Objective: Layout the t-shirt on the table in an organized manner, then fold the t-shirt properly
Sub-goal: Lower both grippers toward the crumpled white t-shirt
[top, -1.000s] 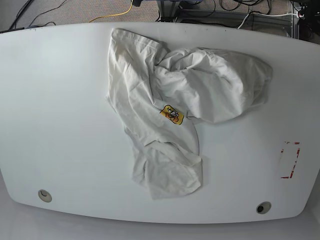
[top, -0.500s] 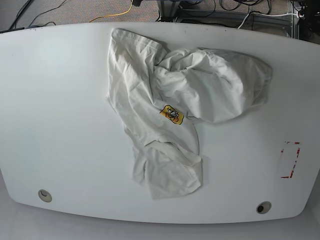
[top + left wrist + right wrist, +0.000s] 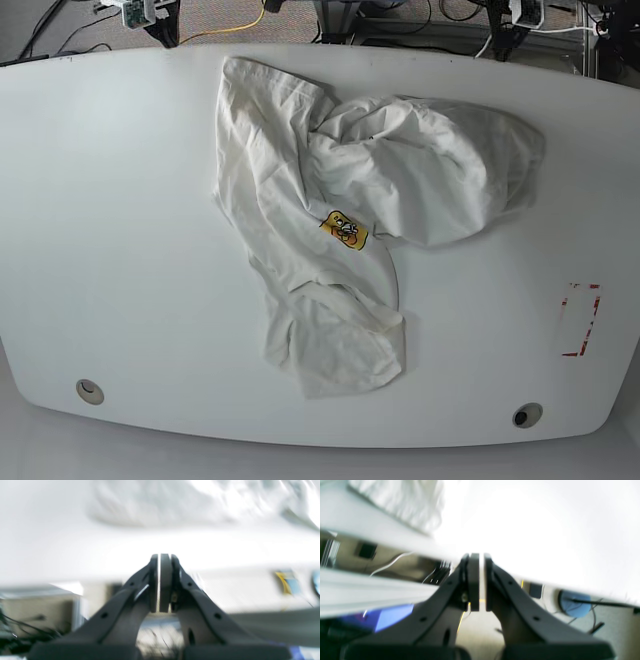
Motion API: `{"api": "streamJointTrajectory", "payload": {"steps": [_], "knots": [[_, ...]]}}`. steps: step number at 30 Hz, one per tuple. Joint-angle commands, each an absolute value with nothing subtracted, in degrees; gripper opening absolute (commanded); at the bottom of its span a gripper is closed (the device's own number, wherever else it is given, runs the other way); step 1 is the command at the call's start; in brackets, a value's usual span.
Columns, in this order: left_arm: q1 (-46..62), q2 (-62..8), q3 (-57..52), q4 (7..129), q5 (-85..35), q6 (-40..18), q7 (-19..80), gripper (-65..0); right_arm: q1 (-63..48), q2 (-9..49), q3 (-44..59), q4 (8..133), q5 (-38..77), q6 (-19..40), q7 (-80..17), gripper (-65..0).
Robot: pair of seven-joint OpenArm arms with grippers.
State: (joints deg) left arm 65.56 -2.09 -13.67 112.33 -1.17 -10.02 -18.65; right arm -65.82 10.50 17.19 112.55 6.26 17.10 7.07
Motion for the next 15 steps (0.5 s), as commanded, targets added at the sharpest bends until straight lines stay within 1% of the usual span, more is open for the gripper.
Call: {"api": "streamJointTrajectory", "payload": {"steps": [1, 8, 11, 13, 15], "knots": [[63.3, -2.2, -14.7, 113.1, -1.5, -9.9, -19.8, -64.2, -62.3, 8.7, 17.5, 113.5, 6.2, 17.2, 8.4, -62.8], [58.4, -2.2, -14.5, 113.5, -1.5, -10.1, -16.3, -63.9, -55.9, 6.5, 17.2, 113.5, 6.2, 17.2, 8.1, -62.5], [56.5, -2.3, -14.6, 113.5, -1.5, -10.2, -15.3, -63.7, -53.5, 5.1, 17.1, 114.1, 6.4, 17.3, 5.6, -62.3], [55.3, -2.6, -14.6, 113.5, -1.5, -10.2, -13.8, -61.1, -51.2, 4.1, 17.1, 114.9, 6.3, 17.3, 2.3, -62.1], [54.1, -3.0, -14.6, 113.5, -1.5, -10.2, -12.8, -55.3, -49.2, 2.9, 17.1, 115.6, 6.3, 17.3, -0.9, -61.0]]}}
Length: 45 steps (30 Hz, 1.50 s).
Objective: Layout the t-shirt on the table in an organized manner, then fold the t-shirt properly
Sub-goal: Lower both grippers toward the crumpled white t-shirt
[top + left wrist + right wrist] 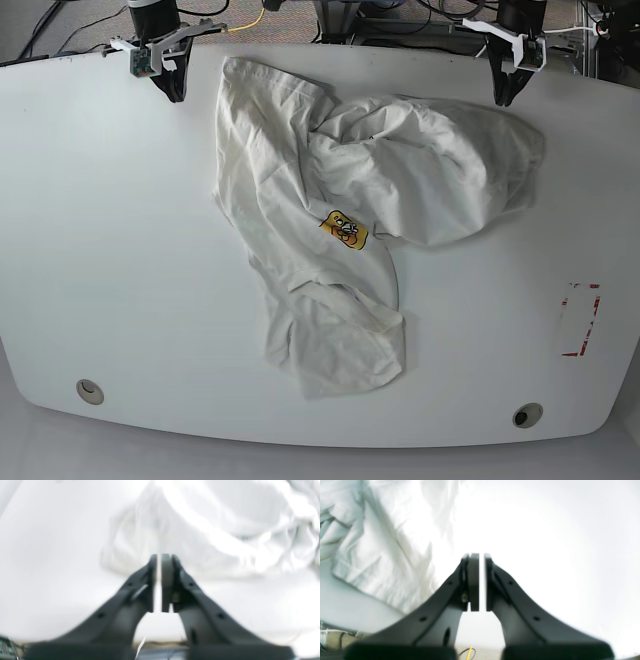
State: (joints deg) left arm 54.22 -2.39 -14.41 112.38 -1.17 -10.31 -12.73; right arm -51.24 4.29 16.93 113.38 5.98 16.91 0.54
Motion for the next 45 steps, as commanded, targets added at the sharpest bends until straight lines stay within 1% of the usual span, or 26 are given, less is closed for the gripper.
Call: {"api": "streamJointTrajectory", "payload": {"steps": [1, 2, 4, 5, 7, 8, 9, 11, 14, 16, 19, 22, 26, 29, 32, 37, 45], "knots": [[53.8, -3.3, -14.6, 113.5, -1.5, -10.2, -12.6, -53.3, -48.7, 2.6, 17.1, 115.7, 6.3, 17.3, -2.0, -60.1], [53.0, -3.8, -14.6, 113.5, -1.5, -10.2, -12.4, -47.5, -47.3, 1.7, 17.1, 115.7, 6.3, 17.3, -3.8, -56.1], [52.2, -4.3, -14.6, 113.4, -1.7, -10.2, -12.4, -41.7, -46.3, 1.0, 17.1, 116.0, 6.4, 17.3, -5.2, -50.6], [51.6, -4.4, -14.5, 113.4, -1.8, -10.2, -12.4, -37.2, -45.8, 0.6, 17.1, 116.1, 6.4, 17.3, -6.0, -45.5], [50.9, -4.5, -14.5, 113.4, -1.8, -10.2, -12.7, -31.8, -45.4, -0.1, 17.1, 116.2, 6.4, 17.3, -6.5, -36.9], [50.4, -4.5, -14.5, 113.4, -1.8, -10.2, -12.8, -30.3, -45.4, -0.4, 17.0, 116.3, 6.4, 17.3, -6.5, -34.7], [49.8, -4.6, -14.5, 113.4, -1.8, -10.2, -12.8, -28.6, -45.4, -0.7, 17.0, 116.4, 6.4, 17.3, -6.5, -30.9], [48.8, -4.6, -14.5, 113.4, -1.8, -10.2, -12.7, -28.2, -45.3, -1.3, 17.0, 116.4, 6.4, 17.3, -6.6, -25.5], [47.2, -4.7, -14.5, 113.4, -1.8, -10.2, -12.7, -28.2, -44.5, -1.5, 17.0, 116.4, 6.4, 17.4, -6.6, -19.7], [45.8, -4.7, -14.5, 113.4, -1.7, -10.2, -12.6, -28.2, -43.8, -1.6, 17.0, 116.4, 6.5, 17.4, -6.7, -17.4], [44.3, -4.7, -14.6, 113.3, -1.5, -10.2, -12.5, -28.2, -42.9, -1.6, 16.9, 116.2, 6.5, 17.4, -7.2, -15.9], [43.5, -5.5, -14.6, 113.3, -1.5, -10.2, -12.5, -28.2, -41.5, -1.6, 15.0, 116.2, 6.5, 17.7, -9.5, -16.0], [43.2, -7.6, -14.5, 113.3, -1.5, -10.2, -12.5, -28.2, -37.6, -1.2, 12.8, 116.2, 6.5, 19.7, -14.1, -16.0], [42.7, -7.6, -14.5, 113.3, -1.5, -10.2, -12.5, -28.2, -34.2, -1.5, 12.7, 116.2, 6.5, 21.7, -16.6, -16.0], [42.5, -7.4, -15.1, 113.3, -1.5, -10.2, -12.5, -28.2, -30.8, -2.2, 12.6, 116.2, 6.5, 23.1, -21.1, -16.0], [42.2, -7.5, -16.6, 112.8, -1.5, -10.2, -12.5, -28.2, -23.8, -2.5, 13.1, 116.1, 6.3, 23.8, -26.6, -16.2], [42.2, -7.6, -16.7, 112.8, -1.5, -10.2, -12.5, -28.2, -16.1, -2.3, 12.9, 115.7, 6.3, 23.8, -32.9, -16.2]]}}
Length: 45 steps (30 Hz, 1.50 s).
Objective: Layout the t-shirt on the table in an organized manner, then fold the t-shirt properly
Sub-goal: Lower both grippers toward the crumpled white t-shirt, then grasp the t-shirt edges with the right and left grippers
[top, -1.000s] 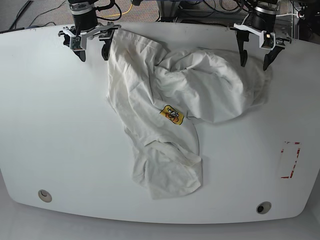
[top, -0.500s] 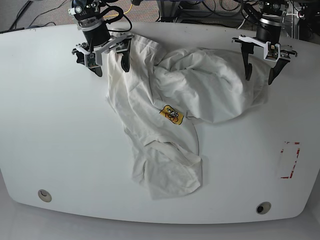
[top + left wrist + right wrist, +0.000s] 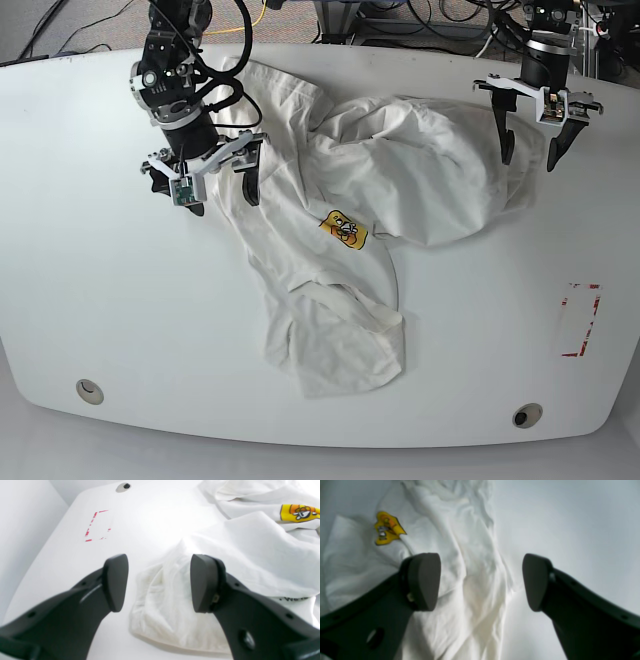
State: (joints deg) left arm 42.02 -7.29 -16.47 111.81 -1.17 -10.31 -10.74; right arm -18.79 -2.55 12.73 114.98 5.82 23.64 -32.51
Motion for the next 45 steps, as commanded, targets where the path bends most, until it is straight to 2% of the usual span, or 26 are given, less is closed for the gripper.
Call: {"api": "streamJointTrajectory", "payload": {"steps": [1, 14, 23, 36, 39, 45], "knots": [[42.2, -7.6, -16.7, 112.8, -1.5, -10.2, -12.5, -28.2, -14.9, -2.3, 12.8, 115.3, 6.2, 23.8, -33.7, -16.2], [42.2, -7.6, -16.7, 112.7, -1.4, -10.2, -12.4, -28.2, -3.3, -0.7, 12.8, 102.1, 6.1, 27.3, -36.5, -16.2], [42.2, -7.7, -16.8, 112.7, -1.4, -10.2, -12.4, -28.2, -0.1, 1.1, 12.6, 94.6, 6.5, 27.6, -36.4, -16.2], [42.3, -7.6, -16.8, 112.7, -1.4, -10.2, -10.8, -28.2, 2.2, 1.1, 12.9, 87.4, 6.2, 33.5, -36.3, -16.6], [42.2, -7.6, -16.8, 112.7, -1.4, -10.2, -9.6, -28.2, 2.2, 1.1, 12.8, 87.4, 6.4, 34.2, -36.3, -20.9], [42.2, -7.6, -16.8, 112.7, -1.4, -10.2, -9.4, -28.2, 2.5, 1.1, 12.7, 87.5, 6.3, 35.4, -36.3, -42.8]]}}
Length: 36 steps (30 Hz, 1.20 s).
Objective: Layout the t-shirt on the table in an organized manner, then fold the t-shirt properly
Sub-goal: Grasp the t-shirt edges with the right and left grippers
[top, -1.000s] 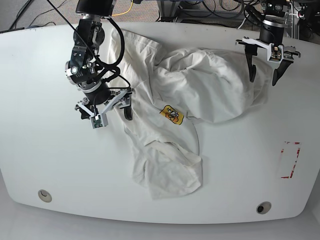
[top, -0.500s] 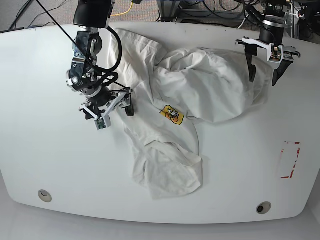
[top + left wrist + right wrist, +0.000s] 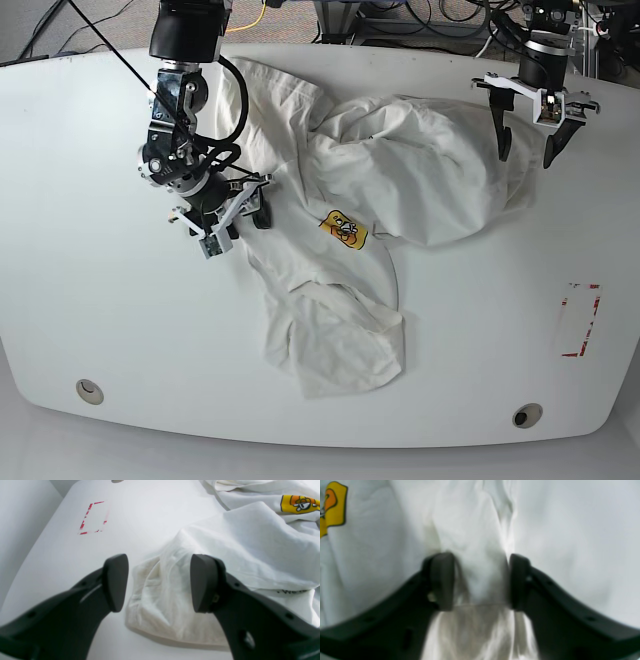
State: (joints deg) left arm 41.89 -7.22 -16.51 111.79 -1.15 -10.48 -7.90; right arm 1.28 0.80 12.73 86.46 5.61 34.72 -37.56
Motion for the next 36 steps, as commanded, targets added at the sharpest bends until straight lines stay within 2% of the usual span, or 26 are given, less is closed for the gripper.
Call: {"api": "streamJointTrajectory", "payload": {"steps": [1, 4, 7, 13, 23, 28, 36], "knots": [[42.2, -7.6, -16.8, 112.7, -1.4, -10.2, -9.4, -28.2, 2.6, 1.1, 12.7, 87.5, 6.3, 35.5, -36.3, -45.2], [42.2, -7.6, -16.8, 112.7, -1.4, -10.2, -9.4, -28.2, 2.6, 1.1, 12.7, 87.5, 6.2, 35.8, -36.3, -54.1], [42.2, -7.6, -16.8, 112.7, -1.4, -10.2, -9.4, -28.2, 2.6, 1.1, 12.6, 87.5, 6.2, 35.8, -36.4, -60.2], [42.2, -7.5, -16.8, 112.7, -1.4, -10.2, -9.3, -28.2, 2.2, 1.1, 12.6, 89.1, 6.4, 35.8, -36.4, -65.0], [42.1, -7.4, -16.8, 112.7, -1.7, -10.2, -8.0, -28.1, -2.1, 1.1, 12.8, 101.7, 6.1, 35.5, -38.2, -65.0], [41.3, -7.4, -17.1, 112.7, -5.6, -10.2, -1.9, -28.1, -3.7, 1.1, 12.8, 107.7, 6.1, 35.6, -40.3, -65.0], [38.3, -7.7, -25.5, 112.7, -22.2, -10.2, 13.5, -27.9, -5.3, 1.1, 12.7, 112.6, 6.1, 35.6, -41.5, -65.0]]}}
